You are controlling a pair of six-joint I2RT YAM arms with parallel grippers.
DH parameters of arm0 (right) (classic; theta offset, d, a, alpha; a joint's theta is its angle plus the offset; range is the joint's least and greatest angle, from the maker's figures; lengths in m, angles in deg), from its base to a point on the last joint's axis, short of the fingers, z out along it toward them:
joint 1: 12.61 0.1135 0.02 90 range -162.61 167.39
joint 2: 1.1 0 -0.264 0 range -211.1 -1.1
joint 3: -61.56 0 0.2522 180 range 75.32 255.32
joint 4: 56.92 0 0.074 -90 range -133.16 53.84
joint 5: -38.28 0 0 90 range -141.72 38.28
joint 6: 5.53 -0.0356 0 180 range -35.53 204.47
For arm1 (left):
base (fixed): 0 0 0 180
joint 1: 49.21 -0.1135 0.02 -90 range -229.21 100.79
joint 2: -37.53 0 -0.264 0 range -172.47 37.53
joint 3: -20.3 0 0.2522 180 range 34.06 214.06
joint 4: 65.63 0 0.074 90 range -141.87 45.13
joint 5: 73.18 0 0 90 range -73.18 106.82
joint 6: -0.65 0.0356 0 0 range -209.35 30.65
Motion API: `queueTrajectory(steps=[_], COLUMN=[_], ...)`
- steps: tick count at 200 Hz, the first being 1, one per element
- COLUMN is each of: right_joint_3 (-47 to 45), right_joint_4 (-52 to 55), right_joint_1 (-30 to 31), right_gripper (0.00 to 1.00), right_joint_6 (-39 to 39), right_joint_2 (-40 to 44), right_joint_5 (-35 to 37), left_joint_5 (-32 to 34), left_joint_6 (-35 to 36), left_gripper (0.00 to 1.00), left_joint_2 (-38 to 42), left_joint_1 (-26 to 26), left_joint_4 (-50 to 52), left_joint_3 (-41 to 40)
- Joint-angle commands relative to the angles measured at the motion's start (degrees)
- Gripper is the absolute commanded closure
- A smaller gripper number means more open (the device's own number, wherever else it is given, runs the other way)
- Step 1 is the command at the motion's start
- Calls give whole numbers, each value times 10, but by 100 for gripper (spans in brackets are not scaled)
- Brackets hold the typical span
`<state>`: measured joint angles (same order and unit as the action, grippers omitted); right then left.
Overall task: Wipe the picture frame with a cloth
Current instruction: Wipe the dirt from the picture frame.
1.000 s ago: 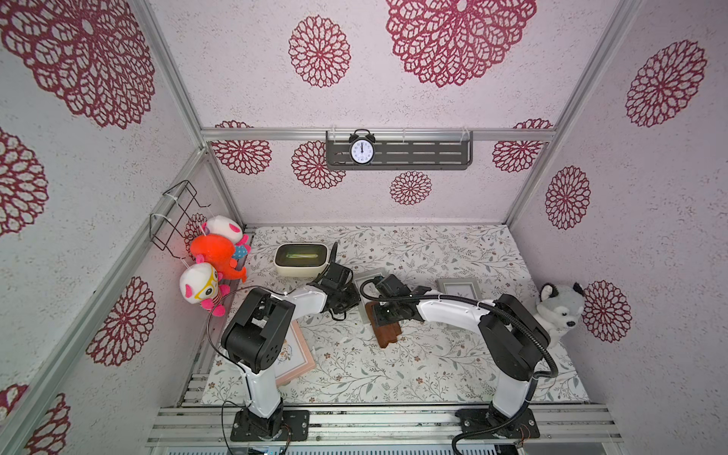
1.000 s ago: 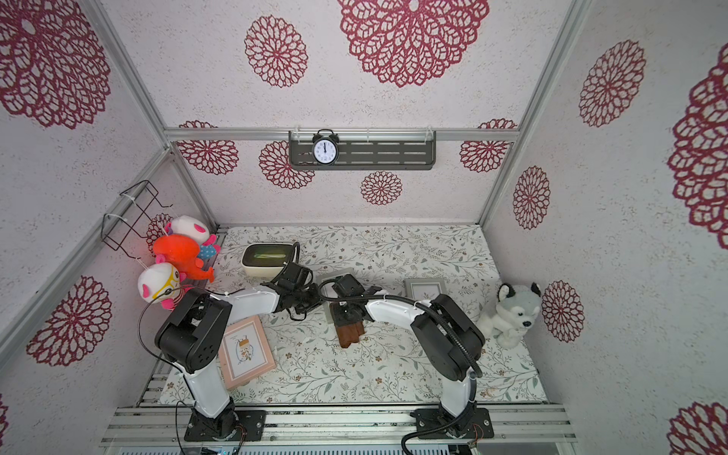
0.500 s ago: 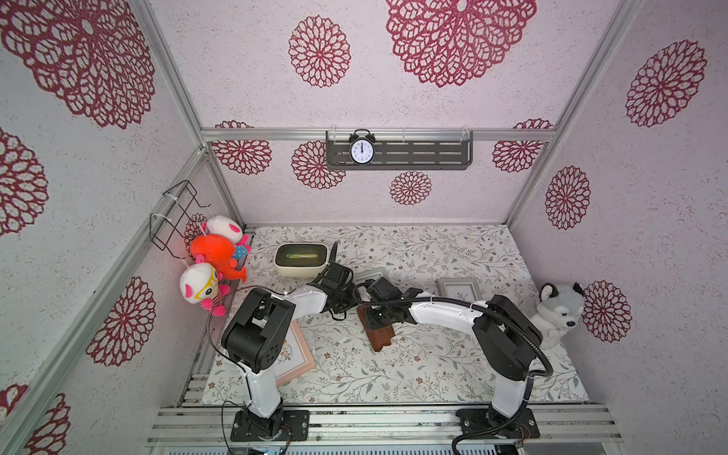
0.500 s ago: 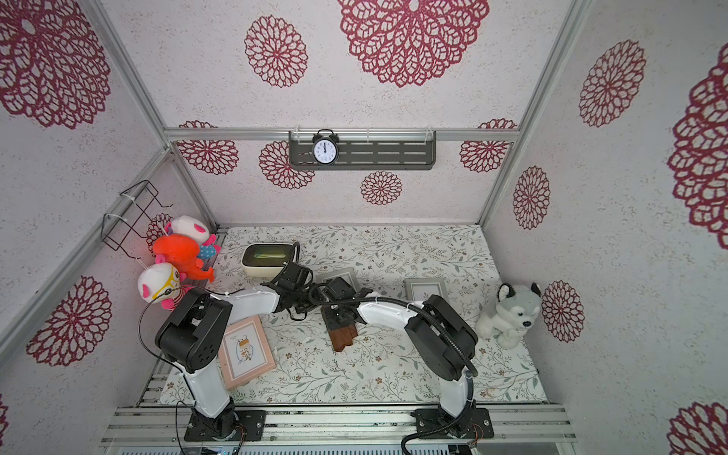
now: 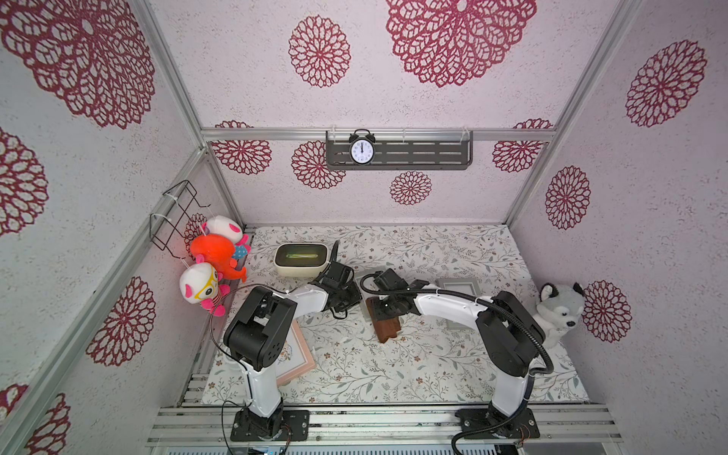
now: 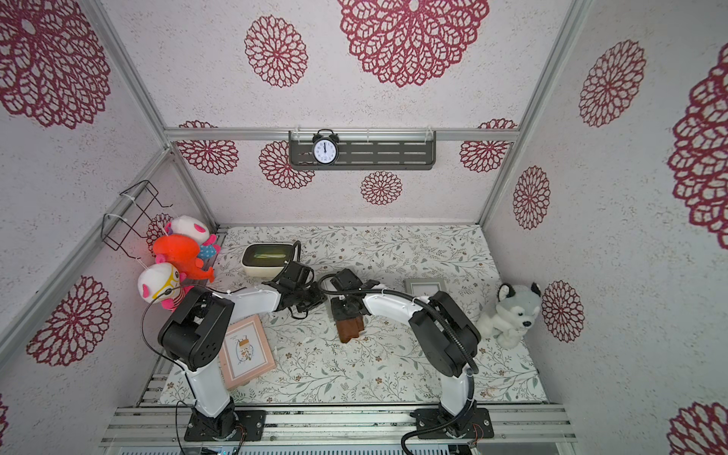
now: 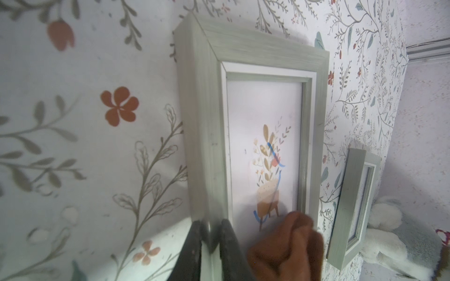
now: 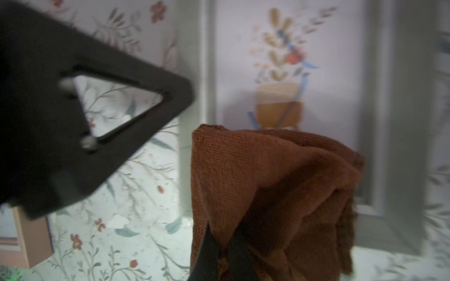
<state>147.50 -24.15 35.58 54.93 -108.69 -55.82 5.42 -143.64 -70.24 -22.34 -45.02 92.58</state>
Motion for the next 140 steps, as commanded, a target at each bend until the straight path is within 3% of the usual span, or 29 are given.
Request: queueTrajectory(steps=[1,36,55,97,117,140], right_joint_3=[-10,-66,-52,-6,-28,-72], right_joint_4=[23,39,45,19,21,30], right_joint_1=[-34,-128,-119,-36,-57,-131], right_gripper=[100,100,100,100,100,100], right_joint_6=[2,17,26,19,21,25], right_joint_2=[14,62,59,15,25,51], right_joint_5=[24,66,65,5,36,56], left_joint_5=[38,39,39,41,41,39], left_joint_6=[2,5,6,6,6,9], left_gripper=[83,83,84,84,84,84], left_joint_2=[-66,-67,-69,-71,-72,-75], left_joint_1=[7,8,7,7,8,7], left_joint_4=[108,109,110,116,117,116], left_joint_3=[-32,-32,-29,-23,-24,-25])
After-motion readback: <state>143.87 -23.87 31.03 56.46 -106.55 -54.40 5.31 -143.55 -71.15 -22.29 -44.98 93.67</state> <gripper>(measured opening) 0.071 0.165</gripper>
